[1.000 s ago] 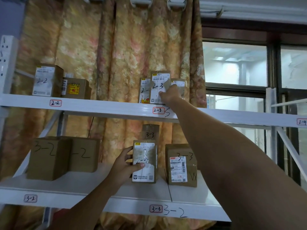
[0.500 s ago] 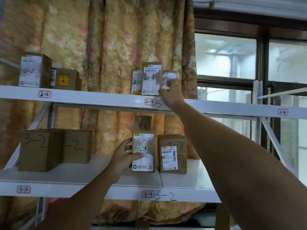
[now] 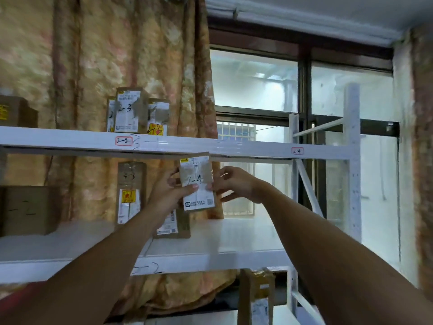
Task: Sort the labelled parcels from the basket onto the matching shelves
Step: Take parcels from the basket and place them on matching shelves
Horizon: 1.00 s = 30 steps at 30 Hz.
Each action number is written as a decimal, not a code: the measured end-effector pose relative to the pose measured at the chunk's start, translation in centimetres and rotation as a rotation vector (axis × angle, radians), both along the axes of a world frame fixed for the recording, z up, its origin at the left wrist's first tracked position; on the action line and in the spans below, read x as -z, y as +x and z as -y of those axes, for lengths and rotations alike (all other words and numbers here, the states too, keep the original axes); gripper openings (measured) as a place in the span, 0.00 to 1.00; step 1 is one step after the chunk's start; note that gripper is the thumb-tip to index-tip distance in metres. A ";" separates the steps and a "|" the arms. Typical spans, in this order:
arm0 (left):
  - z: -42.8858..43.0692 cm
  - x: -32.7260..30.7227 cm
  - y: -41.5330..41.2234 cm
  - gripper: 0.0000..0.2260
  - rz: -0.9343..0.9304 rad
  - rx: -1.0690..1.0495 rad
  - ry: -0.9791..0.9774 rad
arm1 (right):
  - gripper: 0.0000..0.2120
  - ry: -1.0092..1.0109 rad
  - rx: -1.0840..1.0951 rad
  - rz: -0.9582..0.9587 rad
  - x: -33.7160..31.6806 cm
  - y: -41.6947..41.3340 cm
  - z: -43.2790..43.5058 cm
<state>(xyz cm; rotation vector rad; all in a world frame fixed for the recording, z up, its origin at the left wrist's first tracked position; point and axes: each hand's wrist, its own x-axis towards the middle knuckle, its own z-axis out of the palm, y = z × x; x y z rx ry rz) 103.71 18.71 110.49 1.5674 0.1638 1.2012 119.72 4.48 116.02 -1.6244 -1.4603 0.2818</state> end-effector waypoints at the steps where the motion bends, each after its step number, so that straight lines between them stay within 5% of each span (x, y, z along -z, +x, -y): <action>1: 1.3 -0.4 1.2 0.27 -0.005 0.012 0.013 | 0.10 0.024 -0.003 -0.010 -0.1 1.2 1.3; 5: 6.1 -2.7 6.6 0.28 0.008 0.102 0.006 | 0.16 0.214 0.013 -0.119 -1.1 6.9 6.7; 14: 12.1 -10.6 16.2 0.16 0.113 -0.014 0.089 | 0.05 0.615 0.060 -0.258 -5.9 15.2 11.0; 20: 9.7 -14.6 21.4 0.15 0.111 -0.162 0.216 | 0.23 0.660 0.197 -0.098 -8.4 18.3 8.4; 26: 7.4 -18.8 24.4 0.08 0.113 -0.196 0.255 | 0.20 0.714 0.289 -0.052 -12.5 20.8 5.3; 30: 6.4 -20.6 25.3 0.12 0.077 -0.250 0.310 | 0.30 0.638 0.346 0.009 -14.4 22.4 3.6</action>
